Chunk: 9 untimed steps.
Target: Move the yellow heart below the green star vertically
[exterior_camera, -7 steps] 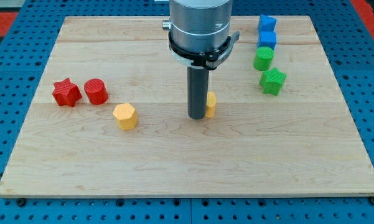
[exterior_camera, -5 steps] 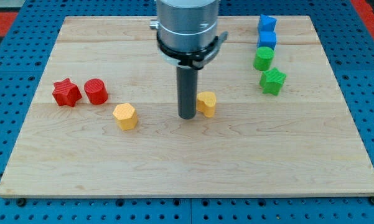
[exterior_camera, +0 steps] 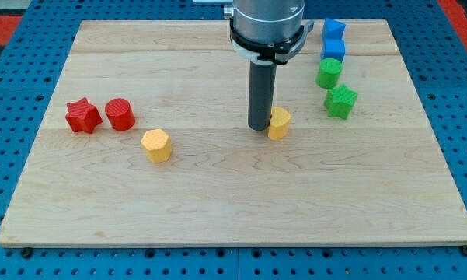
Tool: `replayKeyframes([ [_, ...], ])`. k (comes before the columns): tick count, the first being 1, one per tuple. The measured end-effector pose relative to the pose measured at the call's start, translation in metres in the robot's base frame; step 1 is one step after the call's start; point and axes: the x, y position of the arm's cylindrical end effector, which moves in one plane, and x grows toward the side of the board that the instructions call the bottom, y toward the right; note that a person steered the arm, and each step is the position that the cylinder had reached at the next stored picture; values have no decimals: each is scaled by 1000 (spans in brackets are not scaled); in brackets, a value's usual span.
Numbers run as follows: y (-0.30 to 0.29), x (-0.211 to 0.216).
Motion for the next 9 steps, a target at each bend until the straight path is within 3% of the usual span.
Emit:
replayKeyframes([
  [4,22,-17],
  [6,70,-7],
  [9,88,30],
])
